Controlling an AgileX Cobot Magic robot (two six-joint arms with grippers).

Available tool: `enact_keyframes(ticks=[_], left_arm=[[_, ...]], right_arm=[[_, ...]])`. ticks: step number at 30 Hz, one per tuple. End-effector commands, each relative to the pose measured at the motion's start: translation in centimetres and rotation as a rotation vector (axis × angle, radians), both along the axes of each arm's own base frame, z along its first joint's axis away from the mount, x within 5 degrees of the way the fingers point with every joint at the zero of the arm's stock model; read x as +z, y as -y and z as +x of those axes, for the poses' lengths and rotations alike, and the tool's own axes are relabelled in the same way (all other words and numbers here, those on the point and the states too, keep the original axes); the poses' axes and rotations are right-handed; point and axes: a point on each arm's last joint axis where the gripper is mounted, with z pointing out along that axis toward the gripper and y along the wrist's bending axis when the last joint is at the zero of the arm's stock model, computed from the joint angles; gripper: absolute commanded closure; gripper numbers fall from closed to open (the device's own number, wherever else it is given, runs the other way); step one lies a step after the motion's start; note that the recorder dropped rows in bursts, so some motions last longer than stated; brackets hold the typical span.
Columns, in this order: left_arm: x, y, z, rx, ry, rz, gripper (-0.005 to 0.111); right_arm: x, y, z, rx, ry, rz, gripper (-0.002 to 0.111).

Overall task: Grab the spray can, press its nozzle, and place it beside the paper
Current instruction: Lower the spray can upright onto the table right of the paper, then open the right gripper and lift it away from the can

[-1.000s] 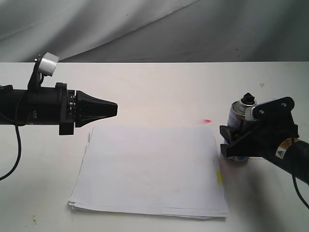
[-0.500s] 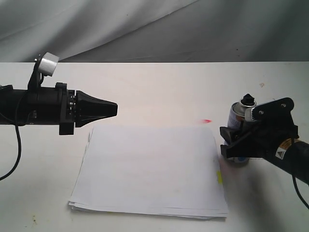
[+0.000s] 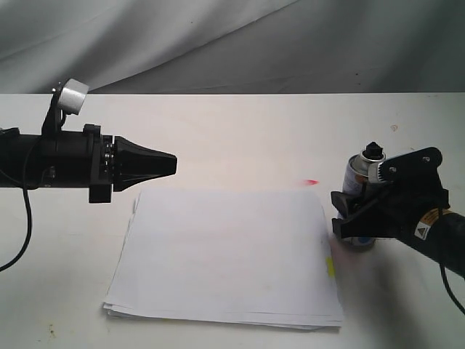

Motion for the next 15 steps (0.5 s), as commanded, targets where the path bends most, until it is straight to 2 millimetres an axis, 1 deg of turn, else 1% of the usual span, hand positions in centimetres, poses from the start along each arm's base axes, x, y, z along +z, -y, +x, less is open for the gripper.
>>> enact_keyframes(ticks=[1,3,9,11,12,15], left_arm=[[0.31,0.03,-0.16,0.000,0.007,-0.012,0.107],[0.31,0.03,-0.16,0.000,0.007,-0.012,0.107],[0.31,0.03,-0.16,0.000,0.007,-0.012,0.107],[0.31,0.03,-0.16,0.000,0.007,-0.012,0.107],[0.31,0.03,-0.16,0.000,0.007,-0.012,0.107],[0.31,0.03,-0.16,0.000,0.007,-0.012,0.107]], right_arm=[[0.34,0.15,0.15,-0.007,0.028,0.005,0.098],[0.34,0.15,0.15,-0.007,0.028,0.005,0.085],[0.34,0.15,0.15,-0.007,0.028,0.005,0.036],[0.34,0.15,0.15,-0.007,0.028,0.005,0.024],[0.34,0.15,0.15,-0.007,0.028,0.005,0.022],[0.40,0.13,0.18,-0.006,0.035,0.008,0.022]])
